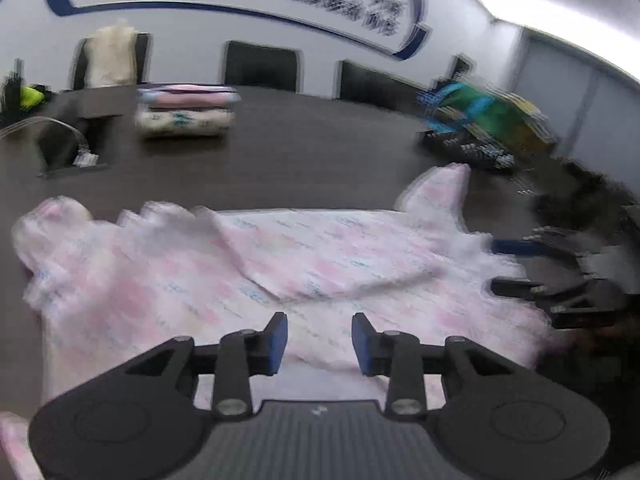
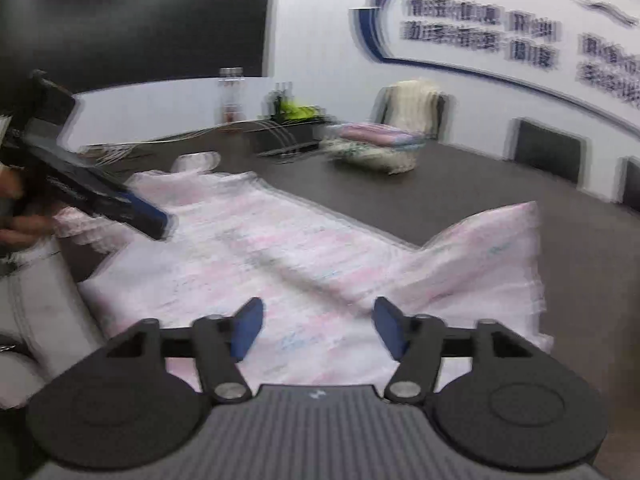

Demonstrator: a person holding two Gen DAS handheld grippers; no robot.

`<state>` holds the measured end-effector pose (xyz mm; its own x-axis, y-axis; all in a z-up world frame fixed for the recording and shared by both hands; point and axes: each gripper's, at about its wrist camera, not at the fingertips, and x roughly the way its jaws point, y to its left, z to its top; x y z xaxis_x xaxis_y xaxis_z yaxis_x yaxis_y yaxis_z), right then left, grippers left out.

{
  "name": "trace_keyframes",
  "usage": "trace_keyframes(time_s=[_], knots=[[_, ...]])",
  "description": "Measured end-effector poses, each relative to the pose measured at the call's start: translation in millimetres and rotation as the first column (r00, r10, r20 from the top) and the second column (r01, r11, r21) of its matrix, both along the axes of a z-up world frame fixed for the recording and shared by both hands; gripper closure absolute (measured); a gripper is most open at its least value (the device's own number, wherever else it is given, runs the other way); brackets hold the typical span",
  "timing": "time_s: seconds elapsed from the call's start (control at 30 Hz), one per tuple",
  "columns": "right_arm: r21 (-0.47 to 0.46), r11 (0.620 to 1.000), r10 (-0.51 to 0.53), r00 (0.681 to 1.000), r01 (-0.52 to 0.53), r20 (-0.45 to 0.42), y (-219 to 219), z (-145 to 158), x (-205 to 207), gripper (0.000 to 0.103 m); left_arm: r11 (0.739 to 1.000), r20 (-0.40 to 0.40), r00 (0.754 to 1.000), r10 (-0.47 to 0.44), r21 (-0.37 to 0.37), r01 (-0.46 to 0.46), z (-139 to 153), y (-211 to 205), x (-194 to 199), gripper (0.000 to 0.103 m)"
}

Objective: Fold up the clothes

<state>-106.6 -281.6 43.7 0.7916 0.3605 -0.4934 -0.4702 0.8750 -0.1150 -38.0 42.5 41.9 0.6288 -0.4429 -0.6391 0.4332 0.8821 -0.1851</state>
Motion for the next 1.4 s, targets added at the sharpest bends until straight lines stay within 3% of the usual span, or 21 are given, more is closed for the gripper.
trace_keyframes(time_s=[0.07, 0.17, 0.3, 0.43, 0.53, 0.6, 0.67, 0.7, 0.73, 0.77, 0.8, 1.0, 1.1, 1.3, 1.4], knots=[[-0.065, 0.997, -0.032, 0.999, 0.032, 0.006, 4, 8, 9, 0.039, 0.998, -0.006, 0.999, 0.052, 0.039, -0.052, 8, -1, 17, 0.069], [-0.186, 0.982, -0.022, 0.999, 0.029, 0.042, 17, 25, 12, 0.039, 0.998, -0.07, 0.996, 0.056, -0.016, -0.057, 14, 5, 38, 0.055], [-0.201, 0.98, -0.014, 0.999, 0.004, -0.047, 23, 34, 35, 0.034, 0.996, -0.169, 0.983, 0.074, -0.031, -0.081, -1, 0, 60, 0.058], [-0.277, 0.958, 0.049, 0.995, -0.072, -0.088, 35, 15, 55, 0.035, 0.998, -0.16, 0.986, 0.041, -0.03, -0.047, -8, -10, 63, 0.058], [-0.269, 0.954, 0.093, 0.984, -0.131, -0.151, 44, 3, 68, 0.044, 1.0, -0.166, 0.986, 0.023, 0.002, -0.023, -11, -21, 69, 0.06], [-0.266, 0.951, 0.107, 0.974, -0.159, -0.199, 48, -6, 80, 0.055, 1.0, -0.181, 0.983, 0.023, 0.019, -0.019, -15, -26, 73, 0.078], [-0.252, 0.953, 0.113, 0.967, -0.171, -0.23, 48, -10, 89, 0.062, 0.999, -0.196, 0.98, 0.03, 0.026, -0.025, -19, -27, 77, 0.083], [-0.244, 0.954, 0.115, 0.963, -0.176, -0.245, 48, -12, 92, 0.064, 0.999, -0.198, 0.98, 0.031, 0.026, -0.026, -20, -27, 78, 0.093], [-0.239, 0.955, 0.113, 0.96, -0.177, -0.256, 48, -12, 95, 0.074, 1.0, -0.203, 0.979, 0.027, 0.015, -0.025, -20, -27, 80, 0.099], [-0.236, 0.956, 0.11, 0.957, -0.176, -0.267, 48, -11, 96, 0.084, 1.0, -0.21, 0.977, 0.023, 0.003, -0.023, -20, -26, 82, 0.102], [-0.238, 0.956, 0.107, 0.959, -0.172, -0.264, 49, -9, 98, 0.085, 1.0, -0.217, 0.976, 0.018, -0.01, -0.021, -20, -25, 84, 0.102], [-0.221, 0.965, 0.103, 0.978, -0.142, -0.18, 52, 24, 126, 0.086, 0.989, -0.213, 0.975, 0.057, -0.119, -0.084, 3, -11, 118, 0.103], [-0.214, 0.972, 0.072, 0.988, -0.1, -0.134, 49, 40, 157, 0.086, 0.985, -0.179, 0.978, 0.106, -0.112, -0.127, 14, -6, 128, 0.102], [-0.095, 0.995, 0.012, 0.969, -0.037, -0.248, 43, 45, 245, 0.087, 0.999, -0.05, 0.999, 0.017, -0.049, -0.02, 19, -20, 97, 0.083], [-0.083, 0.992, -0.113, 0.949, 0.092, -0.294, 41, 35, 290, 0.086, 0.999, -0.067, 0.997, -0.043, 0.003, 0.043, 1, -38, 88, 0.08]])
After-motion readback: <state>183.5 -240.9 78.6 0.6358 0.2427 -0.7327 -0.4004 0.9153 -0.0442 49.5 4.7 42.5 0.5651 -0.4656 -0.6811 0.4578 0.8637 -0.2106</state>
